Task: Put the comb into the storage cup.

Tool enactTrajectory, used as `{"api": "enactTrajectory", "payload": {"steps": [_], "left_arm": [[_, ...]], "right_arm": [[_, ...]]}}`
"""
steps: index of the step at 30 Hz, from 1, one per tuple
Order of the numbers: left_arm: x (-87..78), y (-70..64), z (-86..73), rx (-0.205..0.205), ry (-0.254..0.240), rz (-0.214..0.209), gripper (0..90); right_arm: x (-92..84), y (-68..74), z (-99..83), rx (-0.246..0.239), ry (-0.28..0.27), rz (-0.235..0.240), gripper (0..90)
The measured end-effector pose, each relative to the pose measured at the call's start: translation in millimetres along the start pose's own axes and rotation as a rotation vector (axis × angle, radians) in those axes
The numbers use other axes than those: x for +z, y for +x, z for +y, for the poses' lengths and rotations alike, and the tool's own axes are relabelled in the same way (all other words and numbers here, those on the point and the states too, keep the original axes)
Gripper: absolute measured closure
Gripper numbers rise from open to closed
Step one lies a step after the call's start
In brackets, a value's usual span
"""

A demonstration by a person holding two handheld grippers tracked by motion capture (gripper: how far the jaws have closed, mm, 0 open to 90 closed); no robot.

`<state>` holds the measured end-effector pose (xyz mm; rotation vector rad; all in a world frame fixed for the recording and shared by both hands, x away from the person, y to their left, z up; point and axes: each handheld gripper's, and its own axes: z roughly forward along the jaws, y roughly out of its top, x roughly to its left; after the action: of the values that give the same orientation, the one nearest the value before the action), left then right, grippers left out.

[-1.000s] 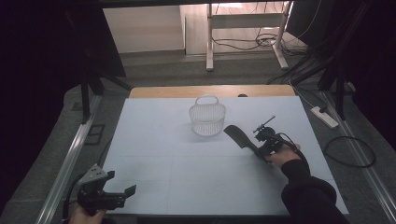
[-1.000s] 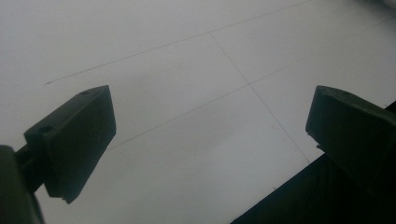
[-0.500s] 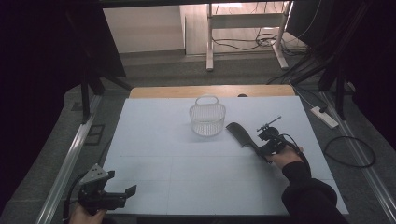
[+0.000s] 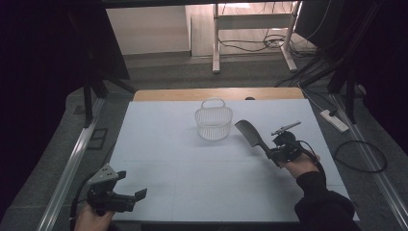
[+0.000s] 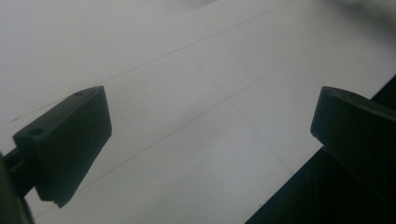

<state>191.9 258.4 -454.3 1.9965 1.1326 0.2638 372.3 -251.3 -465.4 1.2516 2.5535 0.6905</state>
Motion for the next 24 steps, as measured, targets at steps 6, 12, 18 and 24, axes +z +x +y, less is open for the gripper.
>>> {"api": "enactTrajectory", "payload": {"steps": [6, 12, 18, 24], "left_arm": [[7.8, -2.6, 16.1, 0.041, -0.013, -0.027, 0.0], [17.8, -2.6, 29.3, 0.065, -0.033, -0.057, 0.0], [24.8, -4.5, 42.8, 0.08, -0.046, -0.093, 0.0], [29.4, -4.5, 57.2, 0.075, -0.067, -0.128, 0.0]], "right_arm": [[-17.3, 4.5, -4.5, -0.014, -0.082, -0.001, 73.0], [-29.2, 11.3, -8.2, -0.037, -0.128, -0.002, 73.0], [-37.7, 17.0, -11.1, -0.054, -0.166, 0.0, 73.0], [-45.4, 23.1, -13.6, -0.072, -0.208, 0.003, 73.0]]}}
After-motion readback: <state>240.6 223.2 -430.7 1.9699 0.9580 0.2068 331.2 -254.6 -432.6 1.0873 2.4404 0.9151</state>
